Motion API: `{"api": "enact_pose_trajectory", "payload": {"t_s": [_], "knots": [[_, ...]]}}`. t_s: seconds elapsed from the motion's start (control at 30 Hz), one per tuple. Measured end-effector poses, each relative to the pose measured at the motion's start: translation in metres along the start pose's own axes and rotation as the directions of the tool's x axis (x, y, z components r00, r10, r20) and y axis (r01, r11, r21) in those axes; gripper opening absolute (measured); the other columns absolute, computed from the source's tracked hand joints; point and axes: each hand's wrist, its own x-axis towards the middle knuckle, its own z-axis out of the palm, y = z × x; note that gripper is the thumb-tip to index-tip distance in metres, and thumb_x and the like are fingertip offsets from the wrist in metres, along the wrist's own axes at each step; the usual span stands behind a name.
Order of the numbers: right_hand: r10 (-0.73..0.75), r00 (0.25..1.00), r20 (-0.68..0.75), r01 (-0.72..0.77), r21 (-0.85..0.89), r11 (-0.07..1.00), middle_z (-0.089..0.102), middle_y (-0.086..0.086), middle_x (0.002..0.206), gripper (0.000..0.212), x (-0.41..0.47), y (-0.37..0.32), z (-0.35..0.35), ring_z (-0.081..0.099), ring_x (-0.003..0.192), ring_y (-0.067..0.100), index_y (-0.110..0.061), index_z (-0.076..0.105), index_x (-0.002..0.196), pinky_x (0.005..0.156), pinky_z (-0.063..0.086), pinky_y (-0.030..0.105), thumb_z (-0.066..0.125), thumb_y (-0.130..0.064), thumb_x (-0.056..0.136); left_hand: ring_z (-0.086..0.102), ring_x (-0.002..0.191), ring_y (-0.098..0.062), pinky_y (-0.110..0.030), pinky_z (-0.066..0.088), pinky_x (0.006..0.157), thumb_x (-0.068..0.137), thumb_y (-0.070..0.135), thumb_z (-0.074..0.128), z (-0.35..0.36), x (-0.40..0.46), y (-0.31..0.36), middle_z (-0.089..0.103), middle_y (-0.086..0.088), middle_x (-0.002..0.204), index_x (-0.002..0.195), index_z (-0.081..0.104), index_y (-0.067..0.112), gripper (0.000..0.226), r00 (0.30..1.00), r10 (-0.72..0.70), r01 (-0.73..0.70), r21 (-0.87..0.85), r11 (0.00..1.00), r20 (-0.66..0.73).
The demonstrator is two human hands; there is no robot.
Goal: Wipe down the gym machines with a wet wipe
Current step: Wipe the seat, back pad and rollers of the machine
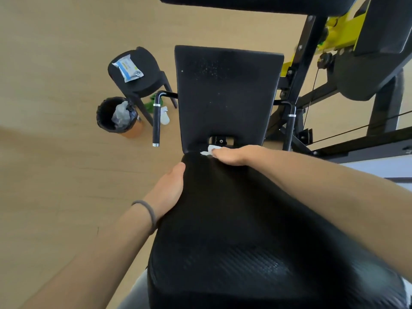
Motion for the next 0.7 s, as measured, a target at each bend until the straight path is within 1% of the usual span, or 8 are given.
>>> {"api": "enact_pose_trajectory", "payload": {"t_s": [0.1,0.27,0.33,0.37,0.43,0.5,0.57,0.7], "knots": [[0.050,0.997,-0.052,-0.053,-0.059,0.997,0.060,0.010,0.124,0.042,-0.010,0.039,-0.017,0.058,0.112,0.025,-0.015,0.057,0.120,0.108,0.038,0.042,0.021,-0.032,0.108,0.043,0.137,-0.033,-0.042,0.028,0.118,0.105,0.052,0.025,0.001,-0.003,0.003,0.046,-0.014,0.149,0.148,0.043,0.012,0.062,0.999,-0.027,0.027,0.013,1.000,-0.027],[0.097,0.985,-0.142,-0.099,-0.011,0.995,0.052,0.006,0.109,0.020,-0.035,0.092,-0.026,0.049,0.100,0.023,-0.026,0.039,0.090,0.100,0.038,0.045,0.026,-0.035,0.102,0.041,0.139,-0.031,-0.039,0.026,0.117,0.106,0.049,0.025,0.000,-0.010,0.004,0.045,-0.012,0.150,0.149,0.042,0.012,0.059,0.999,0.027,-0.026,0.043,0.999,-0.018],[0.088,0.991,-0.096,-0.091,-0.028,0.995,0.047,0.003,0.125,0.032,-0.068,0.092,-0.019,0.045,0.121,0.022,-0.026,0.049,0.107,0.113,0.029,0.047,0.022,-0.045,0.103,0.040,0.139,-0.030,-0.038,0.026,0.115,0.107,0.047,0.025,0.000,-0.014,0.005,0.044,-0.012,0.150,0.149,0.042,0.012,0.057,0.999,0.053,-0.052,0.070,0.996,-0.011],[0.077,0.995,-0.057,-0.079,-0.042,0.996,0.042,0.001,0.143,0.050,-0.088,0.087,-0.012,0.036,0.140,0.024,-0.025,0.049,0.132,0.121,0.020,0.046,0.018,-0.053,0.104,0.040,0.139,-0.031,-0.037,0.026,0.115,0.107,0.047,0.025,0.000,-0.016,0.005,0.044,-0.012,0.150,0.149,0.041,0.011,0.057,0.998,0.061,-0.061,0.081,0.995,-0.008],[0.009,1.000,0.018,-0.008,-0.048,0.999,0.015,-0.008,0.167,0.068,-0.124,0.067,0.006,0.010,0.155,0.016,-0.030,0.020,0.161,0.126,0.003,0.039,0.012,-0.066,0.104,0.038,0.141,-0.032,-0.036,0.026,0.115,0.108,0.045,0.025,0.000,-0.019,0.007,0.041,-0.013,0.153,0.150,0.039,0.010,0.057,0.997,0.082,-0.081,0.108,0.991,-0.002],[-0.123,0.987,0.101,0.129,-0.057,0.990,0.004,-0.018,0.166,0.065,-0.152,0.035,0.024,0.006,0.152,0.003,-0.030,0.014,0.163,0.118,0.002,0.023,0.012,-0.062,0.106,0.035,0.143,-0.031,-0.034,0.025,0.115,0.108,0.043,0.025,-0.001,-0.021,0.008,0.038,-0.013,0.155,0.151,0.036,0.009,0.056,0.996,0.094,-0.093,0.128,0.987,0.000],[-0.215,0.966,0.140,0.227,-0.074,0.971,0.011,-0.017,0.168,0.060,-0.156,0.016,0.035,0.011,0.152,0.003,-0.030,0.016,0.163,0.119,0.005,0.022,0.012,-0.055,0.109,0.034,0.144,-0.030,-0.034,0.025,0.115,0.108,0.043,0.027,-0.001,-0.024,0.009,0.037,-0.013,0.156,0.151,0.038,0.008,0.056,0.995,0.103,-0.101,0.122,0.987,-0.010],[-0.063,0.998,0.009,0.063,-0.207,0.976,0.024,0.006,0.167,0.057,-0.109,0.041,0.006,0.022,0.153,0.024,-0.015,0.026,0.160,0.124,0.015,0.039,0.011,-0.043,0.112,0.038,0.141,-0.031,-0.036,0.026,0.115,0.108,0.044,0.027,-0.001,-0.025,0.009,0.041,-0.013,0.153,0.149,0.040,0.009,0.056,0.997,0.083,-0.081,0.123,0.989,-0.012]]}}
